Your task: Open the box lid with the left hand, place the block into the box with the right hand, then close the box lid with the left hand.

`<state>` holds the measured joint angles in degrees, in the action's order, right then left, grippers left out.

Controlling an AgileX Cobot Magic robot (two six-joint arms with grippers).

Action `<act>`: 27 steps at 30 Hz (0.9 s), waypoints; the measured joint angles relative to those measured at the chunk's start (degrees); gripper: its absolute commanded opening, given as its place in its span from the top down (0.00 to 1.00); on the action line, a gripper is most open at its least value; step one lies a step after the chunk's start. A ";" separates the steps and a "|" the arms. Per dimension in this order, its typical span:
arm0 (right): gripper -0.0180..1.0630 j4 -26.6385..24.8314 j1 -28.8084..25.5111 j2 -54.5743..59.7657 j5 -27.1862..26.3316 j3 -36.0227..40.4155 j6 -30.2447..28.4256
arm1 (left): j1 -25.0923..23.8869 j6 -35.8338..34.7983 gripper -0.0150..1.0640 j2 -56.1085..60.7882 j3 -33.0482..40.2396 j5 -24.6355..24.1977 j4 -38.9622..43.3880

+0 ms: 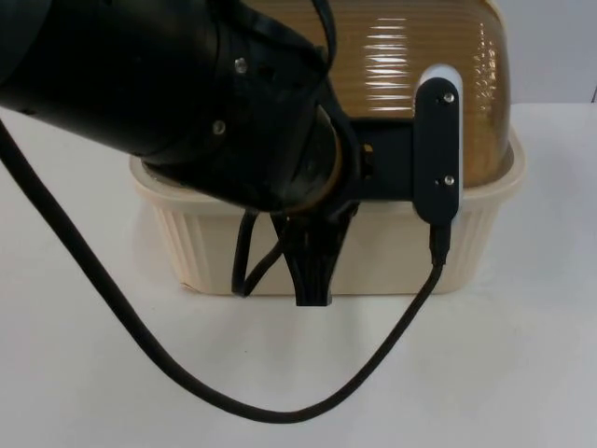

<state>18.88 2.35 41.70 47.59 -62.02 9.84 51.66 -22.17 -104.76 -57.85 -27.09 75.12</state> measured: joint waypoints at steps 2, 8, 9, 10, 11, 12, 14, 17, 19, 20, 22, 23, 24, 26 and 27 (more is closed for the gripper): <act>0.01 0.00 0.00 0.00 0.00 0.00 0.00 | 0.00 -0.03 0.99 0.00 0.00 0.00 0.29; 0.01 0.00 0.00 0.00 0.11 0.00 0.00 | -0.14 -0.13 0.99 0.00 0.00 -0.10 1.26; 0.01 0.00 0.00 0.00 0.11 0.00 0.00 | -0.14 -0.13 0.99 0.00 0.00 -0.10 1.49; 0.01 0.00 0.00 0.00 0.11 0.00 -0.11 | -0.14 -0.13 0.99 0.00 0.00 -0.10 1.72; 0.01 0.00 0.00 0.00 0.11 0.00 -0.11 | -0.14 -0.13 0.99 0.00 0.00 -0.10 1.84; 0.01 0.00 0.00 0.00 0.11 0.00 -0.20 | -0.14 -0.13 0.99 0.00 0.00 -0.10 2.11; 0.01 0.00 0.00 0.00 0.11 0.00 -0.20 | -0.14 -0.24 0.99 0.00 0.00 -0.20 2.50; 0.01 0.00 0.00 0.00 0.11 0.00 -0.20 | -0.14 -0.24 0.99 0.00 0.00 -0.97 3.67; 0.01 0.00 0.00 0.00 0.23 0.00 -0.20 | -0.14 -0.24 0.99 0.00 0.00 -1.13 3.79; 0.01 0.00 0.00 0.00 0.23 0.00 -0.20 | -0.14 -0.24 0.99 0.00 -0.13 -1.43 3.79; 0.01 0.00 0.00 0.00 0.47 0.00 -0.20 | -0.14 -0.34 0.99 0.00 -0.74 -1.74 4.19; 0.01 0.00 0.00 0.00 0.47 0.00 -0.20 | -0.14 -0.34 0.99 0.00 -0.74 -1.74 4.19; 0.01 0.00 0.00 0.00 0.59 0.00 -0.20 | -0.14 -0.34 0.99 0.00 -1.12 -1.79 4.48; 0.01 0.00 0.00 0.00 0.67 0.00 -0.20 | -0.39 -0.54 0.99 0.00 -1.76 -1.88 5.08; 0.01 0.00 0.00 0.00 0.67 0.00 -0.20 | -0.39 -0.54 0.99 0.00 -1.76 -1.88 5.08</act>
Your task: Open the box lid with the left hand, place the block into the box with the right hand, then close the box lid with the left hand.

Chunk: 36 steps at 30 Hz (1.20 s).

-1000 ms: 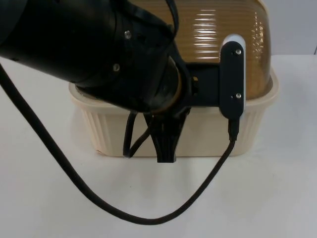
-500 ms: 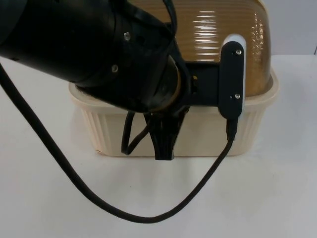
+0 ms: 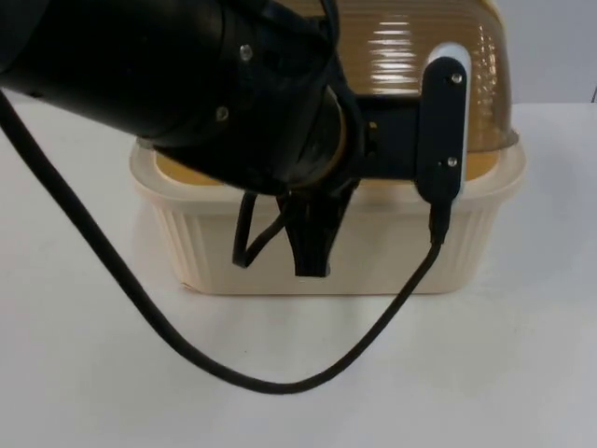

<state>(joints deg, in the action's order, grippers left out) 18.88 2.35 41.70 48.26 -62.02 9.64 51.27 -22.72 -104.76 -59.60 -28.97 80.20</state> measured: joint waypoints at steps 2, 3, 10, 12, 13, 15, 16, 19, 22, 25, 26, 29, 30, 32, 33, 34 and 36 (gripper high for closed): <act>0.01 0.00 0.00 0.00 0.00 0.00 0.00 | -0.83 0.00 0.99 0.00 -1.02 0.00 0.23; 0.01 0.00 0.00 0.00 0.00 0.00 0.00 | -1.29 0.00 0.99 0.00 -1.57 0.00 0.37; 0.01 0.00 0.00 0.00 0.00 0.00 0.00 | -4.49 2.26 0.99 -0.08 -6.32 0.12 -1.97; 0.01 0.00 0.00 0.00 0.00 0.00 0.00 | -5.78 7.80 0.99 -0.08 -8.38 1.58 -6.86; 0.01 0.00 0.00 0.00 0.00 0.00 0.00 | -5.78 7.80 0.99 -0.08 -8.38 1.58 -6.86; 0.01 0.00 0.00 0.00 0.00 0.00 0.00 | -7.13 13.54 0.99 -0.08 -10.15 2.90 -12.42; 0.01 0.00 0.00 0.00 0.00 0.00 0.00 | -8.17 17.24 0.99 -0.08 -11.63 3.90 -16.34; 0.01 0.00 0.00 0.00 0.00 0.00 0.00 | -9.16 19.79 0.99 -0.08 -13.09 4.60 -19.34; 0.01 0.00 0.00 0.00 0.00 0.00 0.00 | -11.52 25.58 0.99 -0.08 -15.96 5.58 -25.61; 0.01 0.00 0.00 0.00 0.00 0.00 0.00 | -12.38 27.71 0.99 -0.08 -16.80 5.56 -27.97; 0.01 0.00 0.00 0.00 0.00 0.00 0.00 | -12.83 28.84 0.99 -0.08 -17.57 5.45 -29.56; 0.01 0.00 0.00 0.00 0.00 0.00 0.00 | -13.14 29.57 0.99 -0.08 -18.11 4.54 -31.24; 0.01 0.00 0.00 0.00 0.00 0.00 0.00 | -13.14 29.57 0.99 -0.08 -18.11 4.27 -31.78; 0.01 0.00 0.00 0.00 0.00 0.00 0.00 | -13.14 29.85 0.99 -0.08 -18.11 3.17 -33.70; 0.01 0.00 0.00 0.00 0.00 0.00 0.00 | -12.87 30.40 0.99 0.06 -18.11 1.73 -35.31; 0.01 0.00 0.00 0.00 0.00 0.00 0.00 | -12.37 31.44 0.99 0.36 -18.11 -0.01 -36.93; 0.01 0.00 0.00 0.00 0.00 0.00 0.00 | -11.04 34.48 0.99 1.33 -18.11 -3.34 -39.64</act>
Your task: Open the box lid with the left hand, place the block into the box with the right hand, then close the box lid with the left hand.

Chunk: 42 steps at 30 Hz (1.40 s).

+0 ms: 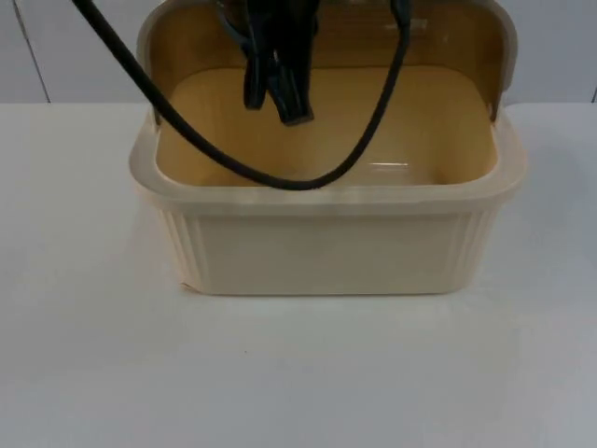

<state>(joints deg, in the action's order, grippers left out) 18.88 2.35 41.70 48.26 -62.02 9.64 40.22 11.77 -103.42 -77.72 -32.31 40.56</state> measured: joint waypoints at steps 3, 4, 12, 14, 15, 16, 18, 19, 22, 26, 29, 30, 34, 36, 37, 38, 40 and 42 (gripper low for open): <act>0.01 0.00 0.00 0.00 0.00 0.00 0.00 | 1.35 1.89 0.99 1.30 0.00 -1.91 -2.22; 0.01 0.00 0.00 0.00 0.00 0.00 0.00 | 2.07 2.91 0.99 2.37 0.00 -2.64 -4.04; 0.01 0.00 0.00 0.00 0.00 0.00 0.00 | 4.07 9.79 0.99 15.49 0.00 -1.14 -20.88; 0.01 0.00 0.00 0.00 0.00 0.00 0.00 | 3.32 8.65 0.99 18.62 0.00 0.34 -22.00; 0.01 -0.13 0.00 0.00 0.00 0.00 0.00 | 2.32 7.04 0.99 20.96 0.00 1.41 -22.40; 0.01 -0.13 0.00 0.00 0.00 0.00 0.00 | 1.15 5.42 0.99 23.20 0.00 2.33 -22.61; 0.01 -0.49 0.00 0.00 0.00 0.00 0.00 | -1.70 2.16 0.99 26.13 0.00 3.52 -22.78; 0.01 -0.92 0.00 0.00 0.00 0.00 0.00 | -4.05 -0.07 0.99 28.05 0.00 4.10 -22.78; 0.01 -1.36 0.00 0.00 0.00 0.00 0.00 | -10.63 -5.82 0.99 31.69 0.00 4.79 -22.78; 0.01 -1.36 0.00 0.00 0.00 0.00 0.00 | -20.01 -13.41 0.99 34.04 0.00 4.61 -23.74; 0.01 -1.36 0.00 0.00 0.00 0.00 0.00 | -29.21 -18.09 0.99 34.44 0.00 3.24 -26.37; 0.01 -1.36 0.00 0.00 0.00 0.00 0.00 | -32.00 -18.69 0.99 34.44 0.22 2.76 -27.21; 0.01 -1.36 0.00 0.00 0.00 0.00 0.00 | -36.96 -19.33 0.99 34.44 2.62 2.63 -28.34; 0.01 -1.36 0.00 0.00 0.00 0.00 0.00 | -39.23 -19.60 0.99 34.44 6.39 3.09 -28.38; 0.01 -1.36 0.00 0.00 0.00 0.00 0.00 | -39.22 -19.70 0.99 34.44 7.27 3.21 -28.38; 0.01 -1.36 0.00 0.00 0.00 0.00 0.00 | -39.22 -19.70 0.99 34.44 7.27 3.21 -28.38; 0.01 -1.36 0.00 0.00 0.00 0.00 0.00 | -39.35 -20.12 0.99 34.44 10.83 5.46 -28.73; 0.01 -1.36 0.00 0.00 0.00 0.00 0.00 | -39.35 -20.21 0.99 34.44 12.56 6.65 -28.84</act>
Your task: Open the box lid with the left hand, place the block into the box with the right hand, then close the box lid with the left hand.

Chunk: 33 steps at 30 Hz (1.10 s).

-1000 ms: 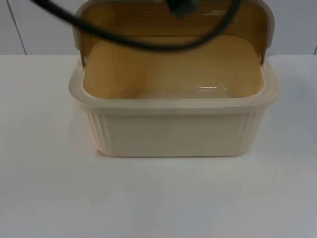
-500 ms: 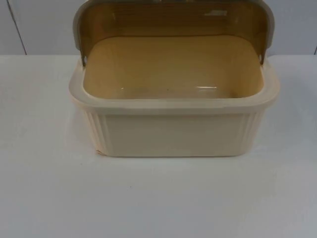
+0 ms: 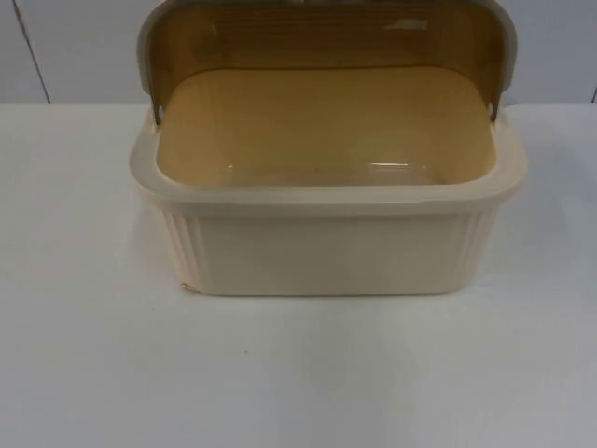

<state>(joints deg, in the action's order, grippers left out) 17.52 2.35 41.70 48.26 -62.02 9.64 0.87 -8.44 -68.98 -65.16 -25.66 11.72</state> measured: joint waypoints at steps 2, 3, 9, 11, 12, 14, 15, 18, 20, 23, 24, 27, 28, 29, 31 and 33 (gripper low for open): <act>0.01 0.00 0.00 0.00 0.00 0.00 0.00 | 0.00 0.13 0.99 0.00 0.46 0.42 0.19; 0.01 0.00 0.00 0.00 0.00 0.00 0.00 | 0.00 0.31 0.99 0.00 0.57 0.42 0.71; 0.01 0.00 0.00 0.00 0.00 0.00 0.00 | 0.00 0.52 0.95 -0.23 0.60 0.53 1.90; 0.01 0.00 0.00 0.00 0.00 0.00 0.00 | 0.00 0.56 0.77 -0.58 0.60 0.53 1.55; 0.01 0.00 0.00 0.00 0.00 0.00 0.00 | 0.00 0.66 0.59 -0.70 0.60 0.53 1.31; 0.01 0.00 0.00 0.00 0.00 0.00 0.00 | 0.00 0.66 0.39 -0.82 0.60 0.64 1.15; 0.01 0.00 0.00 0.00 0.00 0.00 0.00 | 0.00 0.06 0.13 -0.82 0.60 0.76 0.93; 0.01 0.00 0.00 0.00 0.00 0.00 0.00 | 0.00 -0.63 0.03 -0.92 0.60 1.27 0.53; 0.01 0.00 0.00 0.00 0.00 0.00 0.00 | 0.00 -0.77 0.03 -0.81 0.60 1.41 0.32; 0.01 -0.09 0.00 0.00 0.00 0.00 0.00 | 0.00 -0.89 0.03 -0.45 0.60 1.96 -0.26; 0.01 -0.09 0.00 0.00 0.00 0.00 0.00 | 0.00 -0.89 0.03 -0.19 0.60 2.24 -0.58; 0.01 -0.09 0.00 0.00 0.00 0.00 0.00 | 0.00 -1.01 0.03 0.51 0.60 2.75 -1.39; 0.01 -0.09 0.00 0.00 0.00 0.00 0.00 | 0.00 -1.01 0.03 0.83 0.60 2.90 -1.90; 0.01 -0.09 0.00 0.00 0.00 0.00 0.22 | 0.00 -1.01 0.03 1.19 0.60 2.90 -2.55; 0.01 -0.09 0.00 0.00 0.00 0.00 0.33 | 0.00 -0.89 0.03 1.58 0.60 2.26 -3.37; 0.01 -0.09 0.00 0.00 0.00 0.00 0.43 | 0.00 -0.91 0.03 1.70 0.60 1.65 -3.91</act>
<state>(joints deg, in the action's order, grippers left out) 17.43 2.35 41.70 48.26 -62.02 10.07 0.87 -9.35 -67.27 -64.56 -24.01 7.81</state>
